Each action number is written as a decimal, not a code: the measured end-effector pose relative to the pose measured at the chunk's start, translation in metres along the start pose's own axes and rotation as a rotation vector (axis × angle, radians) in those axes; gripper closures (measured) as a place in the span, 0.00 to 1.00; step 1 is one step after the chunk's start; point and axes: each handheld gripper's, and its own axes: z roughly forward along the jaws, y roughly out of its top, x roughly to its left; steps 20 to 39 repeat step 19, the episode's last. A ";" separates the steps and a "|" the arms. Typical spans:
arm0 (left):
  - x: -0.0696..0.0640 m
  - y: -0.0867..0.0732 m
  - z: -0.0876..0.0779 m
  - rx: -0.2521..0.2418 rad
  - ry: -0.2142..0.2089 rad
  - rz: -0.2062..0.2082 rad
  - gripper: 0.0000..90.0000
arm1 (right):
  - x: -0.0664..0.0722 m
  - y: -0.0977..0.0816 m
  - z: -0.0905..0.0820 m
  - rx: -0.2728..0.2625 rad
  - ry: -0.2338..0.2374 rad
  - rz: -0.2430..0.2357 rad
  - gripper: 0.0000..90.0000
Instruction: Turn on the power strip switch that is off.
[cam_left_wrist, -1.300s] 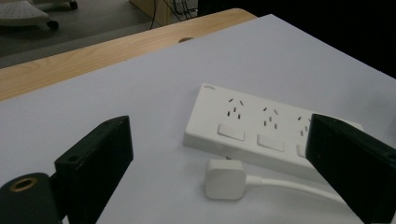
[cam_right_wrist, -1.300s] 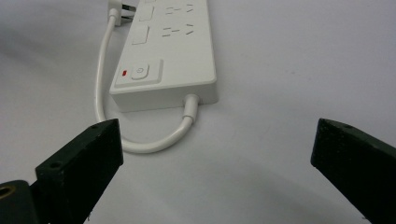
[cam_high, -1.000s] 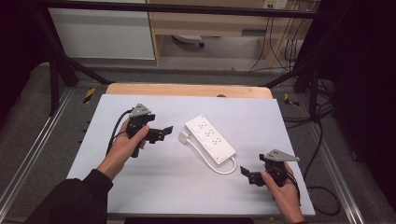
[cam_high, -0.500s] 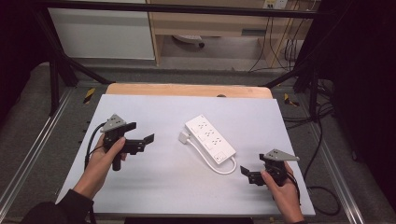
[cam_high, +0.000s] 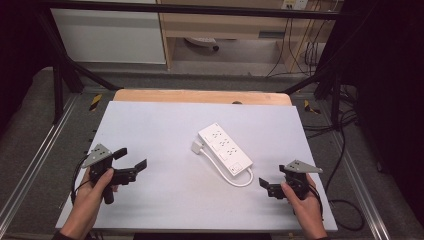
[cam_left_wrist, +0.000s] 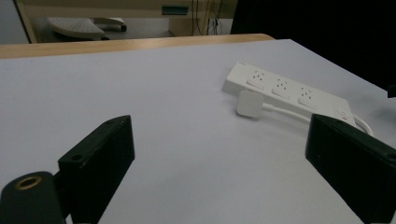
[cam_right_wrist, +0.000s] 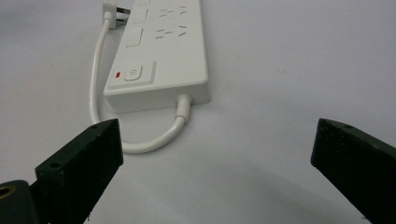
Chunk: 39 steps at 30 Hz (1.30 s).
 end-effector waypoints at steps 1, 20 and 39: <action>0.001 -0.004 -0.002 -0.003 0.007 -0.001 0.09 | 0.000 0.000 0.000 0.001 0.001 -0.001 0.03; -0.017 -0.049 -0.001 0.112 0.003 0.061 0.10 | -0.011 -0.006 0.013 0.082 -0.095 0.030 0.03; -0.017 -0.049 -0.001 0.112 0.003 0.061 0.10 | -0.011 -0.006 0.013 0.082 -0.095 0.030 0.03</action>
